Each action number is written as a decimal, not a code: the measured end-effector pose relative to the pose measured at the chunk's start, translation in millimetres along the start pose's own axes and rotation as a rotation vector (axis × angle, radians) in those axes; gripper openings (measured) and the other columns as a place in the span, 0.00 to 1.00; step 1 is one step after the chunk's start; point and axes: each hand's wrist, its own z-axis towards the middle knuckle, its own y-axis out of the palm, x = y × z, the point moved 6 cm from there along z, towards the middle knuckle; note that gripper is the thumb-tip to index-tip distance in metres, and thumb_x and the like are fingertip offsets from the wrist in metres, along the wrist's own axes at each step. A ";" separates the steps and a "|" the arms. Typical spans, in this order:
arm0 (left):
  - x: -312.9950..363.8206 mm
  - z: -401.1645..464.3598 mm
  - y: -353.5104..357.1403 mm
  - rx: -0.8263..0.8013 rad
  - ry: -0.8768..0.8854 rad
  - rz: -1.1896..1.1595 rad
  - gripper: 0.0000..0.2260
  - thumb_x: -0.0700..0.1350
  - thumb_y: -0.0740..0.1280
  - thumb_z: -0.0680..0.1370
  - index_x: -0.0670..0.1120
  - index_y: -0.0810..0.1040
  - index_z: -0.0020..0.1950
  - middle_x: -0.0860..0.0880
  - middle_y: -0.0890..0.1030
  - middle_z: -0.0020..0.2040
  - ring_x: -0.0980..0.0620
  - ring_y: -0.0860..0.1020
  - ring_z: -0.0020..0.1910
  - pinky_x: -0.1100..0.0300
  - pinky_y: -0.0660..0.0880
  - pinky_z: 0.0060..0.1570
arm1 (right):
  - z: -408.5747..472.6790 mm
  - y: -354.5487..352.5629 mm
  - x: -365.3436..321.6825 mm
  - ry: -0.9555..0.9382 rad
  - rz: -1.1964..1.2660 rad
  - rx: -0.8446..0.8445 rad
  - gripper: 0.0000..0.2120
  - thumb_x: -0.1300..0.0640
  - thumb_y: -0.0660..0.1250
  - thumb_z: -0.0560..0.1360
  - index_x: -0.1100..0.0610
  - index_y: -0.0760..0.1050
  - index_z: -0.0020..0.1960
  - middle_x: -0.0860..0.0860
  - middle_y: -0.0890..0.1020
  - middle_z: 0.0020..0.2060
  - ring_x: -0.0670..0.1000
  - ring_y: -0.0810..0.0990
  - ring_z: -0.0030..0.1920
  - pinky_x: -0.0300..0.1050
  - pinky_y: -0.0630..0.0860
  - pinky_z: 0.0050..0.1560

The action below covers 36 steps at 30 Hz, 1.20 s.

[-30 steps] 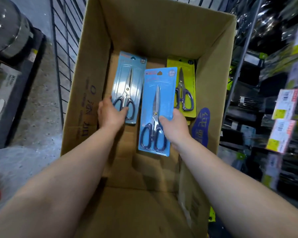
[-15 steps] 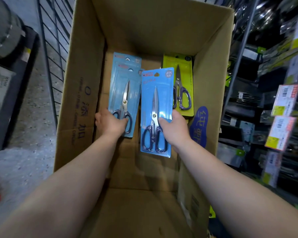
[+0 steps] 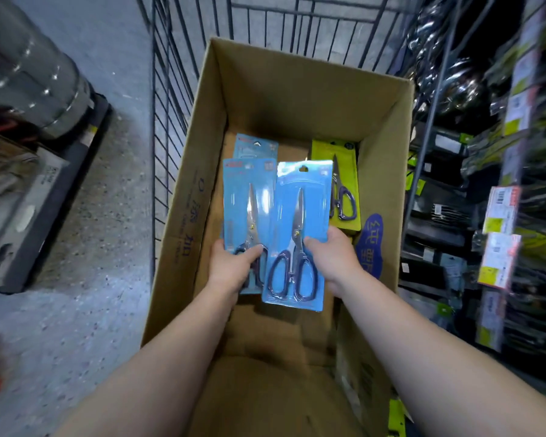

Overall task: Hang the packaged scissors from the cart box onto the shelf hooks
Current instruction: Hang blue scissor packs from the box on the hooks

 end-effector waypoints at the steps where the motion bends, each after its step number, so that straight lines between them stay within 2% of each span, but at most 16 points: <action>1: 7.0 -5.2 -1.1 -0.014 0.024 -0.007 0.23 0.43 0.78 0.70 0.44 0.75 0.62 0.47 0.83 0.52 0.49 0.83 0.47 0.53 0.81 0.47 | -6.3 -2.9 -3.8 -0.007 0.007 0.003 0.09 0.63 0.63 0.78 0.49 0.76 0.50 0.47 0.84 0.49 0.52 0.84 0.50 0.53 0.81 0.53; 3: 20.8 -14.7 -4.2 -0.044 0.064 0.009 0.21 0.46 0.79 0.70 0.45 0.76 0.59 0.49 0.84 0.50 0.51 0.83 0.46 0.54 0.81 0.46 | -18.7 -10.9 -9.2 -0.021 0.007 0.009 0.10 0.64 0.63 0.78 0.53 0.77 0.56 0.49 0.84 0.50 0.52 0.84 0.49 0.49 0.81 0.50; 5: 33.1 -24.8 -7.4 -0.077 0.093 0.041 0.18 0.48 0.79 0.70 0.47 0.76 0.54 0.51 0.83 0.48 0.52 0.83 0.45 0.56 0.81 0.45 | -33.8 -20.4 -13.9 -0.043 0.013 0.032 0.11 0.64 0.64 0.78 0.55 0.77 0.58 0.51 0.85 0.51 0.52 0.84 0.49 0.50 0.82 0.49; 7: 41.3 -32.9 -8.3 -0.129 0.105 0.064 0.16 0.49 0.78 0.70 0.48 0.76 0.52 0.51 0.82 0.47 0.51 0.83 0.44 0.54 0.81 0.46 | -47.7 -30.7 -15.2 -0.058 0.033 0.073 0.10 0.64 0.64 0.77 0.56 0.78 0.57 0.52 0.85 0.49 0.52 0.85 0.47 0.50 0.82 0.48; 11: 52.4 -54.2 -3.2 -0.261 0.146 0.179 0.20 0.53 0.77 0.71 0.48 0.75 0.57 0.49 0.83 0.51 0.49 0.84 0.46 0.50 0.83 0.48 | -85.1 -51.6 -11.1 -0.086 0.067 0.173 0.08 0.64 0.64 0.77 0.53 0.77 0.52 0.51 0.85 0.46 0.50 0.84 0.44 0.44 0.81 0.40; 15: 59.1 -81.2 5.1 -0.325 0.255 0.253 0.19 0.51 0.78 0.69 0.46 0.78 0.56 0.49 0.85 0.48 0.50 0.84 0.44 0.50 0.82 0.49 | -117.7 -68.9 -4.2 -0.110 0.097 0.246 0.08 0.63 0.63 0.77 0.54 0.77 0.53 0.53 0.85 0.46 0.52 0.84 0.43 0.44 0.79 0.39; 21: 60.4 -123.0 5.7 -0.365 0.398 0.306 0.19 0.51 0.79 0.68 0.48 0.77 0.52 0.49 0.85 0.47 0.49 0.84 0.44 0.50 0.81 0.50 | -166.4 -86.6 11.2 -0.154 0.169 0.391 0.08 0.64 0.66 0.75 0.52 0.78 0.48 0.53 0.85 0.44 0.56 0.83 0.43 0.48 0.79 0.42; 24: 48.8 -146.3 -0.1 -0.387 0.453 0.321 0.21 0.51 0.79 0.68 0.46 0.76 0.54 0.48 0.84 0.47 0.49 0.83 0.44 0.49 0.81 0.49 | -191.2 -88.0 31.4 -0.163 0.184 0.427 0.07 0.61 0.67 0.72 0.53 0.79 0.48 0.56 0.85 0.46 0.60 0.84 0.48 0.57 0.80 0.49; 25: 42.7 -155.2 -3.9 -0.387 0.473 0.330 0.22 0.53 0.79 0.67 0.46 0.76 0.54 0.48 0.84 0.47 0.49 0.83 0.43 0.49 0.81 0.49 | -201.0 -88.0 40.4 -0.166 0.195 0.436 0.06 0.61 0.68 0.72 0.54 0.79 0.47 0.56 0.85 0.46 0.60 0.84 0.48 0.57 0.81 0.49; 27: 26.8 -173.2 -12.9 -0.392 0.507 0.341 0.24 0.55 0.79 0.66 0.46 0.77 0.55 0.47 0.84 0.47 0.49 0.83 0.43 0.52 0.81 0.46 | -227.5 -86.3 57.0 -0.181 0.230 0.450 0.04 0.62 0.68 0.72 0.56 0.79 0.46 0.54 0.85 0.43 0.56 0.83 0.44 0.51 0.80 0.43; 29: 9.4 -194.4 -23.8 -0.410 0.531 0.349 0.22 0.54 0.78 0.68 0.45 0.77 0.55 0.46 0.84 0.47 0.49 0.82 0.43 0.54 0.79 0.44 | -255.5 -84.4 78.5 -0.212 0.285 0.471 0.01 0.61 0.68 0.73 0.57 0.79 0.44 0.53 0.83 0.39 0.53 0.79 0.39 0.45 0.75 0.38; 33: -24.7 -233.0 -48.4 -0.453 0.554 0.323 0.17 0.53 0.77 0.70 0.46 0.79 0.52 0.46 0.85 0.47 0.49 0.83 0.44 0.52 0.81 0.47 | -302.1 -78.2 129.8 -0.192 0.438 0.504 0.05 0.64 0.65 0.74 0.59 0.77 0.49 0.57 0.82 0.42 0.57 0.81 0.38 0.50 0.77 0.39; 36: -47.8 -257.6 -65.8 -0.495 0.547 0.361 0.14 0.53 0.75 0.73 0.47 0.80 0.52 0.48 0.85 0.47 0.49 0.84 0.45 0.49 0.81 0.51 | -330.1 -74.9 159.0 -0.201 0.477 0.513 0.06 0.65 0.63 0.76 0.59 0.77 0.50 0.57 0.83 0.44 0.55 0.80 0.39 0.49 0.78 0.42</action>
